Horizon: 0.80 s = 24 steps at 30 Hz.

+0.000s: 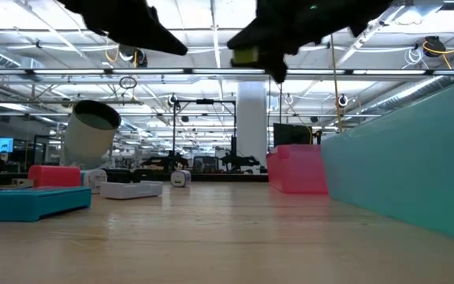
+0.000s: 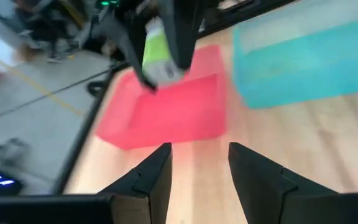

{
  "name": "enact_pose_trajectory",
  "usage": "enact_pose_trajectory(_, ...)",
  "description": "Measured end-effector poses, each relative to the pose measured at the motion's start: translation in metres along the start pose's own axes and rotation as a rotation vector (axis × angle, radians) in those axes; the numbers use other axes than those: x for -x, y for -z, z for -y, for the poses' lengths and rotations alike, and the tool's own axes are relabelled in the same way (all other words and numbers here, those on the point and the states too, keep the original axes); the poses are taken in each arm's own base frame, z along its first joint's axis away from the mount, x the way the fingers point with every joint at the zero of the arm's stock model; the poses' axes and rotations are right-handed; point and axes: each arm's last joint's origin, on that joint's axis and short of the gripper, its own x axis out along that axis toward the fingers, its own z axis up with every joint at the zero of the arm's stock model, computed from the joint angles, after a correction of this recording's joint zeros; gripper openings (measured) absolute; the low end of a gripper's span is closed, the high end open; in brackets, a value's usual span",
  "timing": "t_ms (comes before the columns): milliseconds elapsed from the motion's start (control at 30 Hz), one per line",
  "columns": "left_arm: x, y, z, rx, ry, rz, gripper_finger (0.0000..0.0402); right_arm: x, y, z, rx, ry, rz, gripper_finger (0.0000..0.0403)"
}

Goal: Pick & Place Office items
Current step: Put the green charger adapter into the red bin

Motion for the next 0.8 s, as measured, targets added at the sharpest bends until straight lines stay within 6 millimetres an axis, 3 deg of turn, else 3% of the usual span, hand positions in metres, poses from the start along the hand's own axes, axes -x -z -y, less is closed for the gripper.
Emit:
enact_pose_trajectory(267, 0.033, 0.039, -0.023, 0.143, -0.065, 0.185, 0.0126, 0.046, 0.037, -0.002, 0.060, 0.210, 0.039, 0.0138)
enact_pose_trajectory(533, 0.056, 0.079, -0.036, 0.394, -0.207, 0.349, 0.0111, 0.072, 0.100, 0.036, 0.022, 0.446, 0.129, 0.0138)
enact_pose_trajectory(800, 0.054, 0.083, -0.037, 0.519, -0.209, 0.349, 0.0125, 0.089, 0.142, 0.069, 0.000, 0.565, 0.210, 0.0138)
